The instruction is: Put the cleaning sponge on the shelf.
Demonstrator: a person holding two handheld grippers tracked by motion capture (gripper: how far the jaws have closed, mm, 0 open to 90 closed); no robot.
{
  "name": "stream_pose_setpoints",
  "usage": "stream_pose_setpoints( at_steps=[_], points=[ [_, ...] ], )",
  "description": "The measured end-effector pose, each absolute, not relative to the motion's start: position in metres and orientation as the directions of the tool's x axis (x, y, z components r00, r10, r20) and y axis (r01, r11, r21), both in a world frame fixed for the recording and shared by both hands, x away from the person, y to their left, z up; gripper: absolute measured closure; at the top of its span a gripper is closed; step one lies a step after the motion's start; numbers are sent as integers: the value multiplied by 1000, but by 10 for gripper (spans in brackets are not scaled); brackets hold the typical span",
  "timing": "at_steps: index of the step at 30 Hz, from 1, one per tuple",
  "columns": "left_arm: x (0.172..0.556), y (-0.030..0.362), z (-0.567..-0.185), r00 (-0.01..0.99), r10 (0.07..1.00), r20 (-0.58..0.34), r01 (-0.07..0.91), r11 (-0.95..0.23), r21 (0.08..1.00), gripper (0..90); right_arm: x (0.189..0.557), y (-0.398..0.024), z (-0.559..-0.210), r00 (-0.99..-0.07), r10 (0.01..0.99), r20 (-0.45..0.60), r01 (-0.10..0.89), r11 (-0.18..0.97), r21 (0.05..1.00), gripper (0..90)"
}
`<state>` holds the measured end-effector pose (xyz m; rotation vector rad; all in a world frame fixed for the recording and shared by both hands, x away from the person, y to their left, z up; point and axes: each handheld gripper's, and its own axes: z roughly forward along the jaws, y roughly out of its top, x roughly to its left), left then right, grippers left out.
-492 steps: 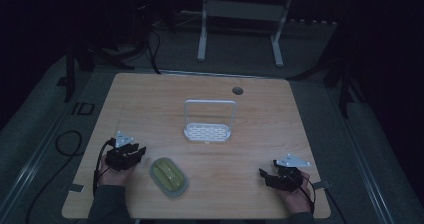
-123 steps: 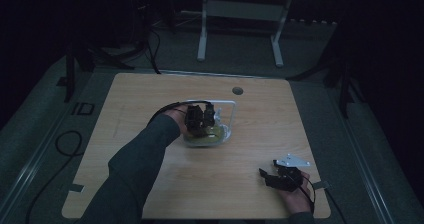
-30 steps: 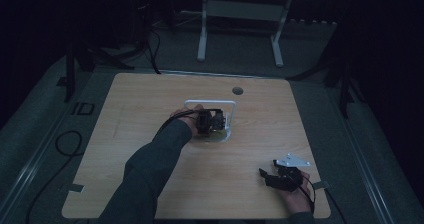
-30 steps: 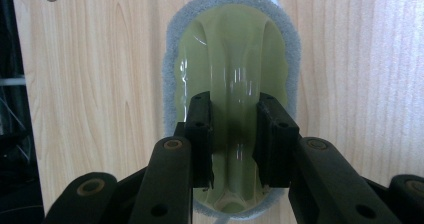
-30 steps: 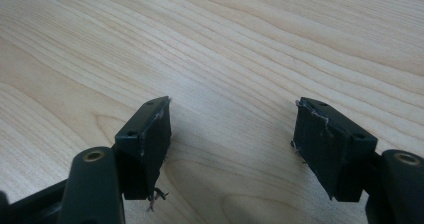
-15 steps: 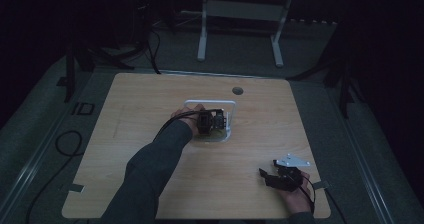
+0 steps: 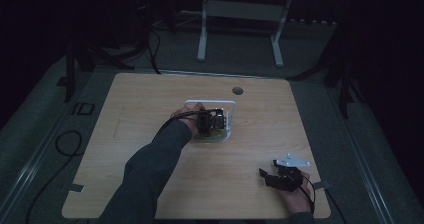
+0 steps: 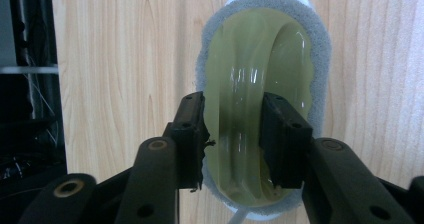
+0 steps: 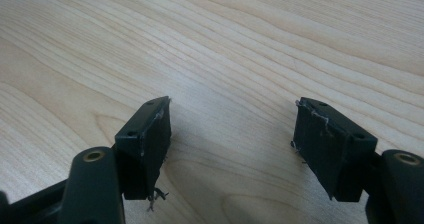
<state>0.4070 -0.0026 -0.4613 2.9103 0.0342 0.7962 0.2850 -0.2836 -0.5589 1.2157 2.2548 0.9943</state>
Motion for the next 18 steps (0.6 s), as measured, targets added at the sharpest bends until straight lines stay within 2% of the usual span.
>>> stream_pose_setpoints(
  at_steps=[11,14,18],
  points=[
    [395,6,-445,857,91,508,-2,-984,180,597,285,-284,-559,-546,838,-6,560,370,741,306],
    [393,17,-439,874,139,466,24,-970,243,592,285,-284,-559,-546,838,-7,560,371,741,306],
    [391,26,-434,877,167,450,45,-962,269,584,285,-284,-559,-546,838,-7,560,371,741,306]
  ],
)
